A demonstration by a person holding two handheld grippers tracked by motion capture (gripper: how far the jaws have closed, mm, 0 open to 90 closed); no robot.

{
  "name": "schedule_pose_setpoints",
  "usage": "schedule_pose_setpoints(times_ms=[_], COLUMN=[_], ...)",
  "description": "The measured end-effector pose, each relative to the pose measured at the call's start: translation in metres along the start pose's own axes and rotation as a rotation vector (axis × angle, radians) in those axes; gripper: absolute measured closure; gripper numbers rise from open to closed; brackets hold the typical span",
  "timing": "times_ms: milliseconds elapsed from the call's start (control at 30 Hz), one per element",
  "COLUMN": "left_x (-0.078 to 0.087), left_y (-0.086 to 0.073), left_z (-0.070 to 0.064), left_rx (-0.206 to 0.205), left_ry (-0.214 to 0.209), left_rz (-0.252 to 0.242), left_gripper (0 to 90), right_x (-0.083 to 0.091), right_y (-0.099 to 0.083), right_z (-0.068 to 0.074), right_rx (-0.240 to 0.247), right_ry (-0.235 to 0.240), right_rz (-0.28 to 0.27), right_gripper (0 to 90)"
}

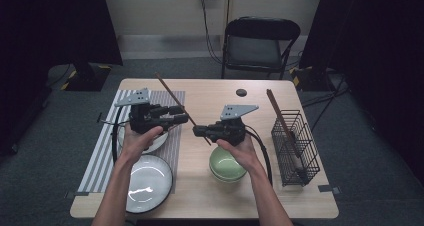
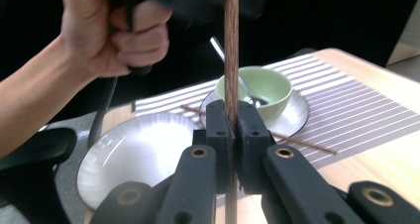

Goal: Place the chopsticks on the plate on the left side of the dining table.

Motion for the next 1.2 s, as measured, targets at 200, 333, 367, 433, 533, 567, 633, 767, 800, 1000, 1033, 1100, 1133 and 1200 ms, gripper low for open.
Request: schedule_pose_setpoints(times_ms=[200, 333, 367, 433, 533, 567, 633, 767, 800, 1000, 1033, 1100, 1133, 1200], left_x=[0.001, 0.005, 0.005, 0.005, 0.001, -0.002, -0.006, -0.010, -0.010, -0.005, -0.007, -0.009, -0.009, -0.009], left_y=[0.011, 0.021, 0.024, 0.029, 0.033, 0.033, 0.033, 0.032, 0.031, 0.022, 0.018, 0.013, 0.012, 0.011], left_z=[-0.011, -0.021, -0.023, -0.025, -0.027, -0.027, -0.029, -0.023, -0.021, -0.004, -0.003, -0.004, -0.004, -0.001], left_rx=[-0.079, -0.115, -0.124, -0.135, -0.146, -0.158, -0.180, -0.193, -0.189, -0.170, -0.186, -0.186, -0.191, -0.181], left_ry=[0.029, 0.016, 0.016, 0.008, 0.008, 0.014, 0.019, 0.050, 0.059, 0.146, 0.151, 0.141, 0.139, 0.144], left_rz=[0.021, 0.000, -0.003, -0.017, -0.015, 0.000, 0.025, 0.042, 0.043, 0.048, 0.078, 0.084, 0.084, 0.065], left_gripper=[50.2, 50.9, 50.3, 48.9, 46.6, 45.0, 42.5, 37.6, 36.8, 34.8, 34.9, 34.9, 35.3, 36.2], right_x=[0.009, 0.013, 0.013, 0.011, 0.002, -0.002, -0.009, -0.018, -0.019, -0.016, -0.016, -0.016, -0.016, -0.016], right_y=[0.016, 0.014, 0.012, 0.008, -0.002, -0.005, -0.011, -0.018, -0.019, -0.021, -0.022, -0.025, -0.025, -0.025], right_z=[-0.007, -0.015, -0.017, -0.017, -0.014, -0.013, -0.011, -0.005, -0.003, 0.002, 0.002, 0.001, 0.002, 0.002], right_rx=[-0.009, -0.035, -0.040, -0.046, -0.051, -0.057, -0.060, -0.066, -0.065, -0.074, -0.075, -0.068, -0.065, -0.066], right_ry=[-0.023, -0.067, -0.073, -0.072, -0.057, -0.054, -0.042, -0.024, -0.015, 0.008, 0.004, -0.008, -0.006, -0.009], right_rz=[-0.057, -0.042, -0.034, -0.016, 0.020, 0.030, 0.042, 0.054, 0.053, 0.046, 0.055, 0.072, 0.075, 0.072], right_gripper=[86.7, 86.7, 86.7, 86.7, 86.6, 86.7, 86.7, 86.7, 86.7, 86.7, 86.7, 86.7, 86.7, 86.6])
Point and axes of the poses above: each handheld gripper's, and its own axes: x roughly backward along the jaws, y roughly out of its top, z roughly to its left, the point moved 10 cm from there along -x, roughly forward along the jaws, and after that the axes turned 6 degrees about -x, right-handed, at the moved point
